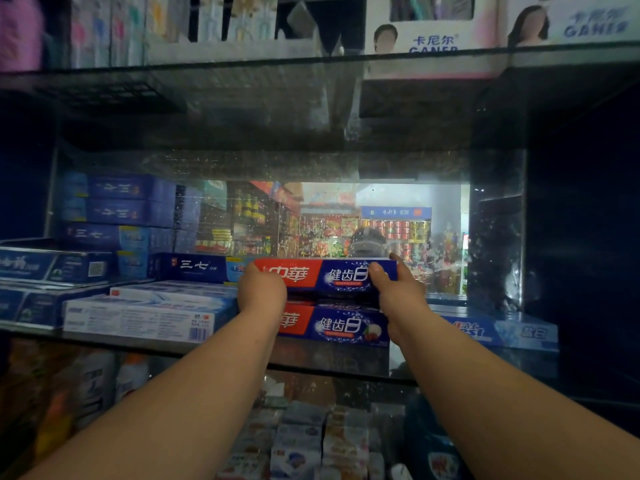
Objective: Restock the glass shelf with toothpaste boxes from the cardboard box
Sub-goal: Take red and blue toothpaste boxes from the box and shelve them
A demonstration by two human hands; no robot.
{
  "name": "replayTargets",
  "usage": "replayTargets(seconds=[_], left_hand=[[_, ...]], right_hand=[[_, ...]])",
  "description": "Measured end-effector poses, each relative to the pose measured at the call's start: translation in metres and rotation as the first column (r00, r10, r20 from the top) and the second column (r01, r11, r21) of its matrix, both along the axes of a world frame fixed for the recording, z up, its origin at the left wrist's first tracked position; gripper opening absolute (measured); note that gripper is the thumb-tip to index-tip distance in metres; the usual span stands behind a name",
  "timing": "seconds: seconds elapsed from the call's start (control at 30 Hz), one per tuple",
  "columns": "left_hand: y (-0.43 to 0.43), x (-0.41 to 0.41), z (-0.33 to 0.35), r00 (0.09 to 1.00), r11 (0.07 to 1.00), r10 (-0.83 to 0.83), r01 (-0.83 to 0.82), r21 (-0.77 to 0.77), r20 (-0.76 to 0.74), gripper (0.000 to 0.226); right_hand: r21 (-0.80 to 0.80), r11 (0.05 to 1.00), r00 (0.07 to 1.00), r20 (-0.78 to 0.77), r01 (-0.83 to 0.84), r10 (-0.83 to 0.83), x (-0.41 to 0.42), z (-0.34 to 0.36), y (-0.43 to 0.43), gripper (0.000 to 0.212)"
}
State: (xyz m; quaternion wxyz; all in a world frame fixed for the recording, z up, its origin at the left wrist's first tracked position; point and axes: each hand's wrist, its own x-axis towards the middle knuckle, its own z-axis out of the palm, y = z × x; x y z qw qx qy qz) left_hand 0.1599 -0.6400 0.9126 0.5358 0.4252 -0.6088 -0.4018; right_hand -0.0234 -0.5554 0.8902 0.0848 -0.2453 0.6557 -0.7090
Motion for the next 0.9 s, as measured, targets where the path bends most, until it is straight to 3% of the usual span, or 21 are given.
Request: replayTargets(seconds=[0.1,0.2,0.27,0.37,0.47,0.57,0.63,0.7,0.77,0.9], left_hand=[[-0.008,0.000,0.006,0.988,1.000,0.030,-0.028,-0.011,0.149,0.035],[-0.008,0.001,0.013,0.910,0.999,0.041,-0.047,0.006,0.412,0.045],[-0.008,0.000,0.016,0.861,0.998,0.040,-0.056,0.015,0.507,0.055],[-0.011,-0.003,0.010,0.888,0.999,0.045,-0.040,-0.022,0.458,0.066],[-0.007,0.001,-0.006,0.915,0.980,0.084,-0.004,-0.199,0.394,0.062],[0.006,0.008,-0.017,0.834,0.880,0.205,0.072,-0.470,0.513,0.050],[0.021,0.011,-0.021,0.746,0.815,0.235,0.198,-0.544,0.624,0.053],[0.031,0.013,-0.027,0.625,0.784,0.264,0.305,-0.541,0.735,0.054],[0.033,0.015,-0.031,0.567,0.795,0.236,0.354,-0.493,0.789,0.048],[0.029,0.019,-0.030,0.645,0.826,0.111,0.363,-0.431,0.756,0.036]], right_hand=[[0.063,0.997,0.999,-0.019,-0.032,0.033,0.023,0.009,0.009,0.062],[0.105,0.993,0.993,-0.097,-0.051,0.061,-0.001,-0.002,-0.008,0.067],[0.174,0.985,0.998,-0.067,-0.004,0.016,-0.016,-0.006,-0.019,0.066],[0.153,0.988,1.000,0.010,-0.027,0.026,0.028,0.005,0.010,0.048],[0.082,0.995,0.996,0.071,-0.055,0.049,0.055,0.012,0.029,0.040],[0.047,0.999,0.996,0.085,-0.007,0.003,0.046,0.006,0.018,0.044],[0.045,0.998,0.994,0.099,0.036,-0.040,0.038,0.001,0.012,0.045],[0.052,0.998,0.995,0.093,0.043,-0.047,0.050,0.002,0.019,0.044],[0.067,0.998,0.995,0.102,0.006,-0.012,0.063,0.004,0.029,0.038],[0.133,0.986,0.993,0.069,-0.103,0.095,0.072,0.007,0.037,0.033]])
